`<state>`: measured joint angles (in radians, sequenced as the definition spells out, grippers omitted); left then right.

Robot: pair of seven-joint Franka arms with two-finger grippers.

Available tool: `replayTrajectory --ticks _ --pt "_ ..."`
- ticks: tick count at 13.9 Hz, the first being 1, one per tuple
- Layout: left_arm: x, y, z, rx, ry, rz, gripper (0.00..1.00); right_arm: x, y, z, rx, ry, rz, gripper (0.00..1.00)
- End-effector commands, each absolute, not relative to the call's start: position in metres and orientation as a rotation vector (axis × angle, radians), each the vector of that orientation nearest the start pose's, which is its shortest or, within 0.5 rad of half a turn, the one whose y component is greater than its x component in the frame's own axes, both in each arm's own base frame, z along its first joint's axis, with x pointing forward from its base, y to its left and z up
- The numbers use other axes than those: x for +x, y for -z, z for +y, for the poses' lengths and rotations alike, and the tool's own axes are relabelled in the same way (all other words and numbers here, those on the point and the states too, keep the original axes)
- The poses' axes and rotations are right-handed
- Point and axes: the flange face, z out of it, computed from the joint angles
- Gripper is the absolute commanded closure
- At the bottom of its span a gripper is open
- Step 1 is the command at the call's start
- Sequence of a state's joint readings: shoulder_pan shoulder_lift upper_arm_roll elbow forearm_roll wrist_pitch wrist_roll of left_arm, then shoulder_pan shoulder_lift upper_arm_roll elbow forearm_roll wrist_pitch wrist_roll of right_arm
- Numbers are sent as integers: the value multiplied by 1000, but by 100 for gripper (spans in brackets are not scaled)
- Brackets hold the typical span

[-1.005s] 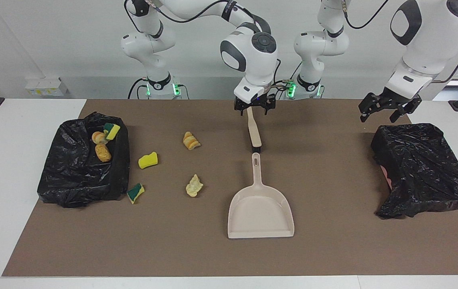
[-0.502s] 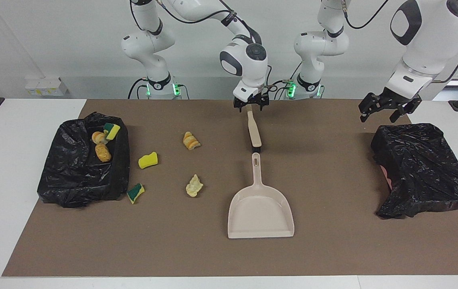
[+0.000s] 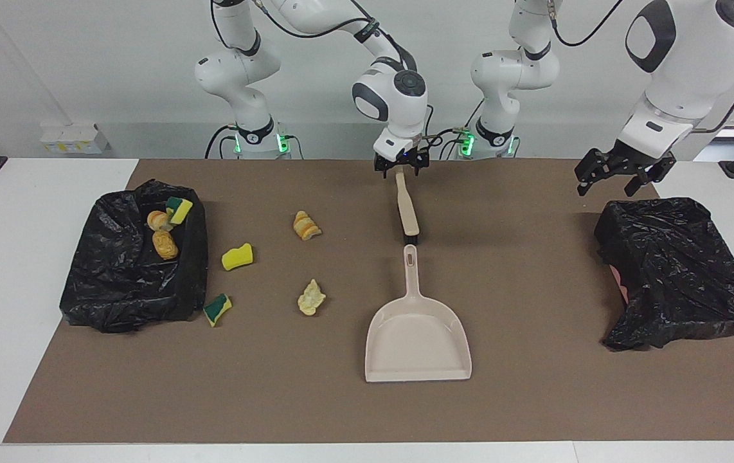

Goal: Sweep and dump trash in bin

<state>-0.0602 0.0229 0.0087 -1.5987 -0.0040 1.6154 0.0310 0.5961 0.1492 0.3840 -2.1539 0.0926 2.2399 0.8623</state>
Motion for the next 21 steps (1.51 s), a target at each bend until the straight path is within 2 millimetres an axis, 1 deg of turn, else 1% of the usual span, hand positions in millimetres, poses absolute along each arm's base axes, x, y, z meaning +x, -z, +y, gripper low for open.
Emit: replayTrajectory --ticks 1,2,4,6,8,9,10,11,12,13,14,15,16,19,21 --pt "560 -604 -27 -3132 -2 138 0 300 -344 455 -3108 -147 -68 100" --pt "560 -604 -27 -3134 -2 137 0 300 -351 453 -3111 -123 -77 100" --pt "560 -605 -27 -3134 0 137 0 304 -372 441 -3141 -94 -84 100" --pt "560 -604 -27 -3134 -2 137 0 313 -404 413 -3178 -82 -18 100" --pt "560 -605 -27 -3134 0 137 0 319 -430 380 -3230 -98 76 100" --pt "560 -604 -27 -3134 -2 137 0 323 -441 364 -3247 -102 136 100" --pt "561 -605 -27 -3134 5 137 0 325 -444 347 -3267 -118 197 100" --pt "561 -604 -27 -3134 5 145 0 327 -443 333 -3276 -116 265 100" --pt "561 -605 -31 -3133 10 161 0 333 -437 319 -3288 -117 346 100" --pt "562 -604 -42 -3131 22 192 0 343 -433 306 -3289 -115 454 100" --pt "564 -604 -46 -3132 62 202 0 360 -428 285 -3295 -109 560 100" --pt "565 -596 -54 -3131 75 222 0 374 -422 264 -3311 -104 623 100" --pt "566 -589 -66 -3132 101 238 0 393 -412 240 -3312 -135 704 100" --pt "570 -577 -119 -3122 159 375 0 426 -400 179 -3330 -187 772 100" --pt "574 -557 -150 -3132 171 442 0 446 -392 125 -3320 -262 783 100"
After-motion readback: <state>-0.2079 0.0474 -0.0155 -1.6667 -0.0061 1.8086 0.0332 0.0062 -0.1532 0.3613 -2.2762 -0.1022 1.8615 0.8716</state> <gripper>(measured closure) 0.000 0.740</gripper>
